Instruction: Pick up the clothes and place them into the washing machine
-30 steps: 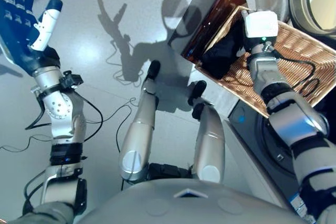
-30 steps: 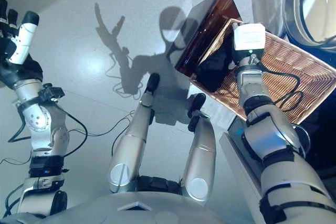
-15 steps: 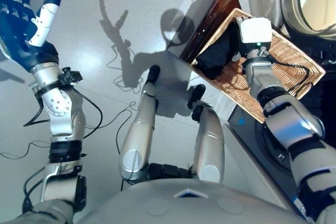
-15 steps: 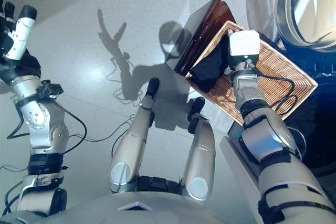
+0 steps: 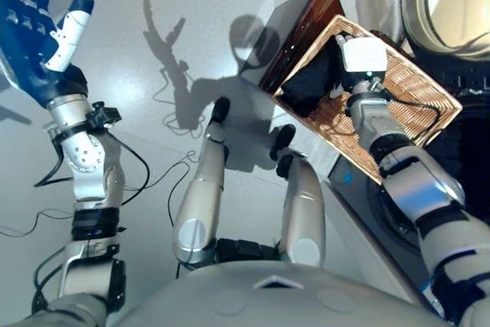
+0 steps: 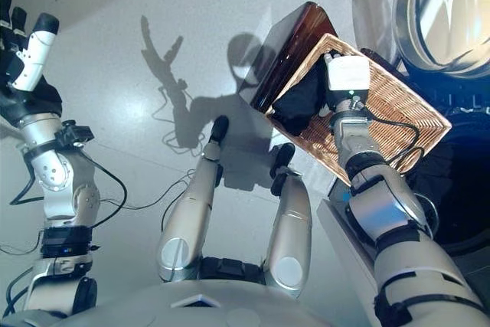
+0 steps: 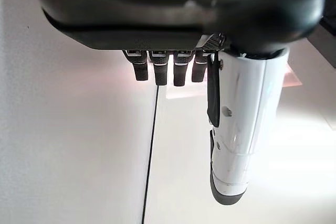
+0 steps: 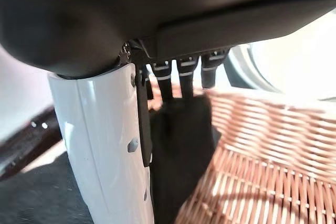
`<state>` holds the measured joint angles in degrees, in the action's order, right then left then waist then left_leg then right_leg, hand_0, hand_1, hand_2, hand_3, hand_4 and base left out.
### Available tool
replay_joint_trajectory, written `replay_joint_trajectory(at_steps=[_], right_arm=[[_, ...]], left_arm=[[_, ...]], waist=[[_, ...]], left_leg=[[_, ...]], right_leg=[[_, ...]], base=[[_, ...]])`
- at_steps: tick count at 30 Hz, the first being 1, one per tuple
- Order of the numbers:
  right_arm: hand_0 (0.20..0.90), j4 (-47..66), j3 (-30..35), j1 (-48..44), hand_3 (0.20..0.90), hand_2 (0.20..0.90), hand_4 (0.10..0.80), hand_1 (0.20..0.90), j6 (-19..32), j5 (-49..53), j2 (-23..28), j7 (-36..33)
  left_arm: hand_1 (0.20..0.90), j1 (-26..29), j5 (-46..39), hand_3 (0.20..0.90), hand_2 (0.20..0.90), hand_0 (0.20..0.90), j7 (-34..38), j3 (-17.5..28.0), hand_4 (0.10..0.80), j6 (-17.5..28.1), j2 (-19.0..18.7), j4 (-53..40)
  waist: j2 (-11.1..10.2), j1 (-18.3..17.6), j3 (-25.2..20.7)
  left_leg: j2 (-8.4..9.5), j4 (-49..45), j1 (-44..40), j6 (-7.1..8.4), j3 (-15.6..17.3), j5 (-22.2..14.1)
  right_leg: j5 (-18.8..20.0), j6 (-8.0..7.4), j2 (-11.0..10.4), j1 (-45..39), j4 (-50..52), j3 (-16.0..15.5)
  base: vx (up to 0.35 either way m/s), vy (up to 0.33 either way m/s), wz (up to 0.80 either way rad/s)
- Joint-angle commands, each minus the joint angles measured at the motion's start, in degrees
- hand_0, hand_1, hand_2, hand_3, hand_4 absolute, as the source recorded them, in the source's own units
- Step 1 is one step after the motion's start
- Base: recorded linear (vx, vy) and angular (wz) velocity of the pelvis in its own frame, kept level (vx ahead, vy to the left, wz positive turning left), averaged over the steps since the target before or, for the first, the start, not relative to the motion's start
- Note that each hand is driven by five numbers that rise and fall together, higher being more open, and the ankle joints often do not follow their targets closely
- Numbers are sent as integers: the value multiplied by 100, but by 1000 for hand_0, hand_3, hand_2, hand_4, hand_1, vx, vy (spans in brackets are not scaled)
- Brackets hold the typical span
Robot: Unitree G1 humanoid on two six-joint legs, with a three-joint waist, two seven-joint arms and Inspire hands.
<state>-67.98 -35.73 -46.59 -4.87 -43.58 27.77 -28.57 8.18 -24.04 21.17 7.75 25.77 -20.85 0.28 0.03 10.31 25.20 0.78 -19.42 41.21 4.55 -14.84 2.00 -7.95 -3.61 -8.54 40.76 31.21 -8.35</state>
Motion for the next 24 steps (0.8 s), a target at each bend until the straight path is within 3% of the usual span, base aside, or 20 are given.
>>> replay_joint_trajectory(at_steps=[1, 7, 9, 10, 12, 13, 14, 17, 18, 24], right_arm=[[900, 143, -9, 22, 900, 900, 800, 900, 4, 65, 48, -183], [900, 224, 48, 115, 900, 900, 800, 900, 45, 66, -25, -193], [820, 205, 67, 161, 820, 820, 743, 820, 48, 57, -27, -202], [749, 188, 75, 195, 749, 749, 692, 749, 53, 61, -31, -195], [719, 140, 102, 206, 719, 719, 671, 719, 61, 101, 6, -190], [727, 138, 104, 204, 727, 727, 676, 727, 62, 104, 3, -193], [546, 78, 106, 198, 546, 546, 547, 546, 53, 136, 49, -184], [442, -20, 97, 173, 442, 442, 473, 442, 49, 168, 97, -163], [200, -120, 98, 156, 200, 200, 300, 200, 56, 239, 137, -145], [200, -251, 43, 45, 200, 200, 300, 200, 61, 343, 158, -120]], left_arm=[[900, 36, 120, 900, 900, 900, 17, 256, 800, 800, -191, -665], [900, 11, 142, 900, 900, 900, 24, 294, 800, 806, -163, -686], [900, -12, 137, 900, 900, 900, 23, 350, 800, 820, -144, -701], [900, -5, 100, 900, 900, 900, 36, 422, 800, 833, -137, -660], [900, -4, 115, 900, 900, 900, 83, 492, 800, 852, -144, -614], [900, -5, 117, 900, 900, 900, 84, 492, 800, 855, -148, -619], [900, -20, 120, 900, 900, 900, 92, 531, 800, 860, -160, -613], [900, -36, 102, 900, 900, 900, 102, 562, 800, 875, -172, -620], [900, -51, 89, 900, 900, 900, 107, 567, 800, 867, -177, -613], [900, -68, 70, 900, 900, 900, 97, 485, 800, 851, -218, -593]], waist=[[-18, -13, -352], [-27, -7, -304], [-18, -1, -288], [-23, -2, -262], [-34, -7, -265], [-19, 10, -235], [-11, 11, -256], [13, 20, -255], [24, 31, -244], [17, 60, -222]], left_leg=[[129, 74, 48, 16, -21, -214], [143, 33, 157, 64, -94, -178], [153, 11, 218, 89, -114, -163], [154, -25, 293, 111, -114, -161], [172, -142, 385, 130, -118, -357], [179, -151, 464, 134, -113, -195], [207, -280, 548, 135, -118, -395], [232, -410, 693, 125, -125, -447], [238, -520, 793, 107, -117, -488], [270, -676, 905, 46, -75, -576]], right_leg=[[51, -39, 273, -181, -488, -63], [29, -31, 295, -116, -443, -103], [23, -24, 295, -71, -409, -134], [-7, -11, 301, -3, -363, -156], [-173, -39, 293, 49, -259, -145], [-28, -14, 278, 116, -269, -192], [-221, -44, 288, 169, -153, -171], [-262, -45, 287, 297, -25, -156], [-297, -58, 273, 393, 82, -145], [-348, -57, 246, 490, 209, -130]], base=[[-45, -43, -2], [-25, -20, 3], [-21, -17, 6], [81, -57, 6], [24, -45, 9], [-18, -12, 18], [-6, -2, 20], [40, 2, 14], [6, 30, 2], [9, 7, 0]])
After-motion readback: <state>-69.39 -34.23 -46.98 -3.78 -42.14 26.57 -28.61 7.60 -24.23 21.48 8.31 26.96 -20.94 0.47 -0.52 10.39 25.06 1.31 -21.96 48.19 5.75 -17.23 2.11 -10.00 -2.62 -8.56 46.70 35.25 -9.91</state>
